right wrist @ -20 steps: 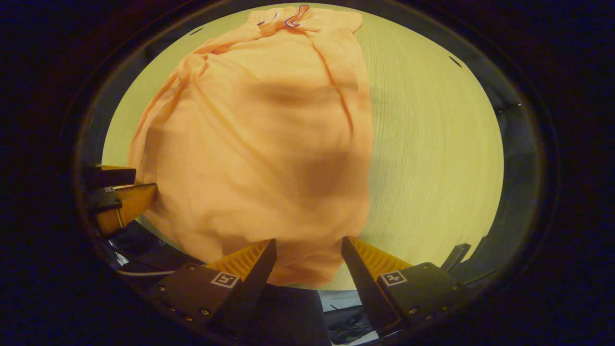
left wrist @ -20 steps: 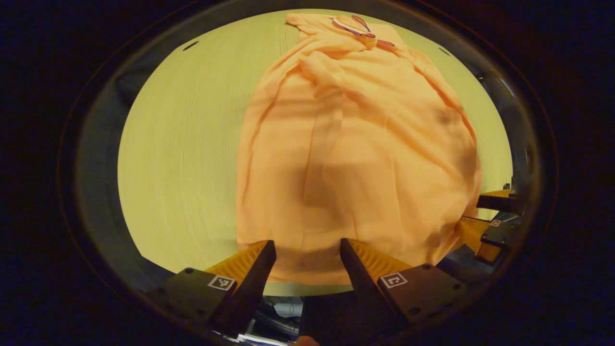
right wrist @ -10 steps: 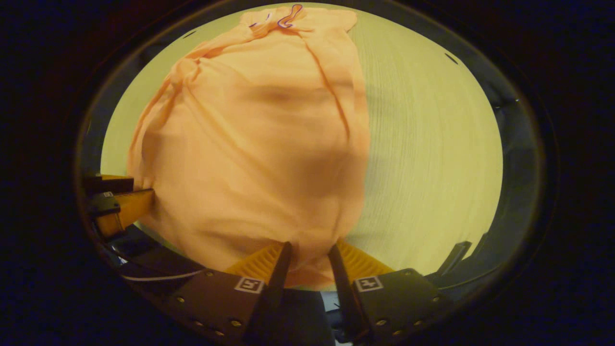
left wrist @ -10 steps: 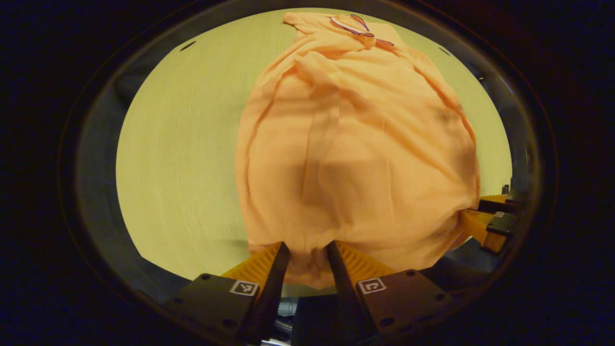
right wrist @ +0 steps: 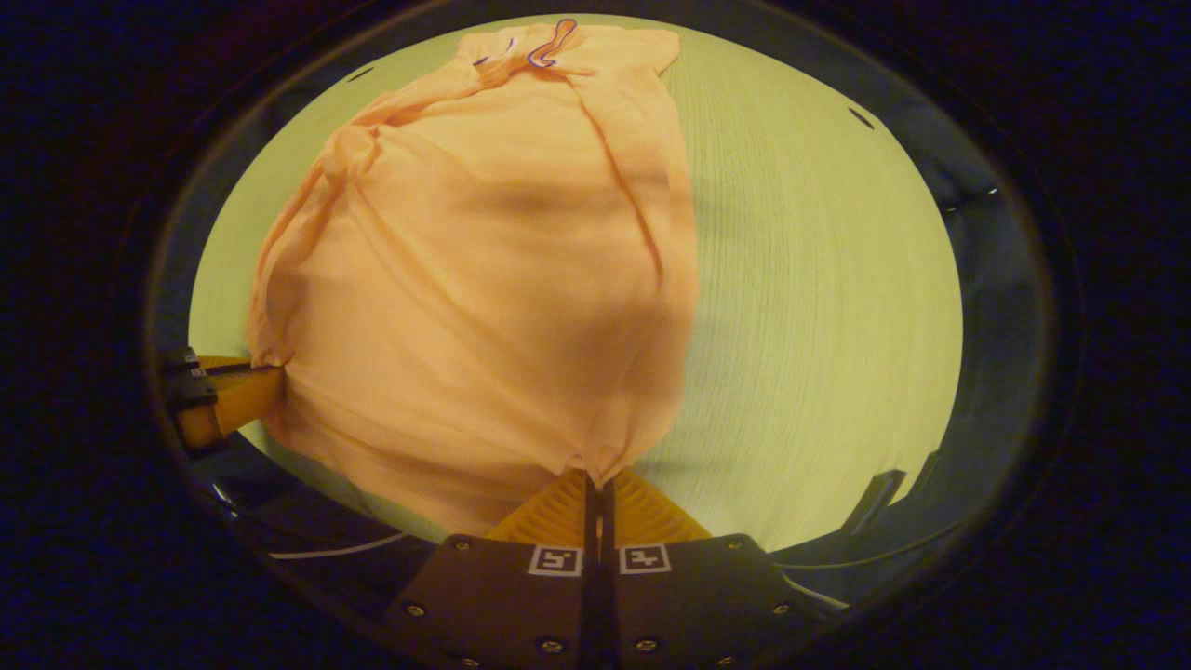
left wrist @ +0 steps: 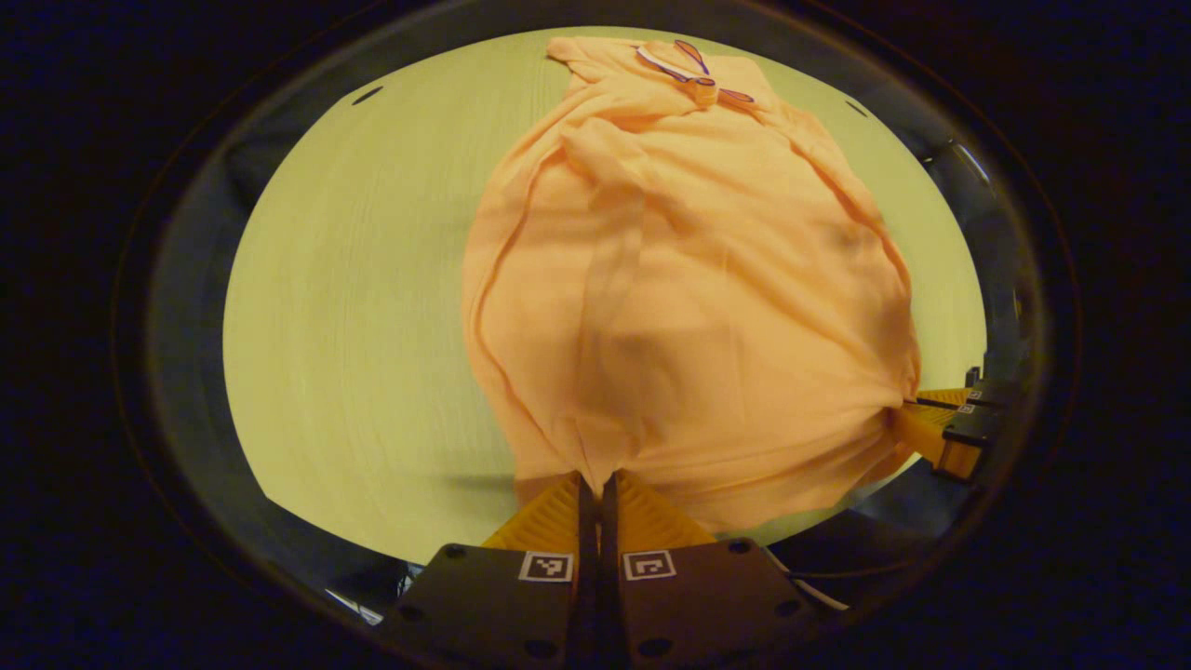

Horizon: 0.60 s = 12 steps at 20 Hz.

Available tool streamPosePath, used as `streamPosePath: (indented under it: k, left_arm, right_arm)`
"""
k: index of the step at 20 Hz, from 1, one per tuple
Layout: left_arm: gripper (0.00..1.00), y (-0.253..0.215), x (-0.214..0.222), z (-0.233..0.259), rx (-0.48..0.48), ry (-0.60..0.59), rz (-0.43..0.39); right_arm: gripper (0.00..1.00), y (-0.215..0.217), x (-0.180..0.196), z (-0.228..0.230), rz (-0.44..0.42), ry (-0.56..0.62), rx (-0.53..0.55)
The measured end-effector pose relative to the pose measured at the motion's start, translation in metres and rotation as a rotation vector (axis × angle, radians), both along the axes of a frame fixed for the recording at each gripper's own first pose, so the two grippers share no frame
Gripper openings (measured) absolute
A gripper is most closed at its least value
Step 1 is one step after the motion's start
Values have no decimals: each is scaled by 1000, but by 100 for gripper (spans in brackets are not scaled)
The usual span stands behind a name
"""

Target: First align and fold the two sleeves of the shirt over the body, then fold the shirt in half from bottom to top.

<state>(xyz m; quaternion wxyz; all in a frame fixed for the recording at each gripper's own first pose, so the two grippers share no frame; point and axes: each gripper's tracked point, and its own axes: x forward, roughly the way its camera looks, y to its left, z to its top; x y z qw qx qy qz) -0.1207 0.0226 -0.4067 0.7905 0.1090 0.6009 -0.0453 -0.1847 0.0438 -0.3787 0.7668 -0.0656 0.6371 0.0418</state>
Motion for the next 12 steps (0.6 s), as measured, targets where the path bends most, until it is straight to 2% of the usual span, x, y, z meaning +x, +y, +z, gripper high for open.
streamPosePath:
  k: [3,6,9,12]
  left_arm:
    - [6,-1,5,9,-22,-8,26]
    - [5,-7,31,33,-55,-72,41]
    - [5,-15,73,68,-77,-153,38]
    - [5,-24,126,108,-104,-246,43]
  right_arm:
    - [0,4,4,6,-30,-6,43]
    - [0,5,23,22,-53,-43,67]
    - [1,5,60,51,-69,-115,95]
    - [0,4,114,82,-81,-212,108]
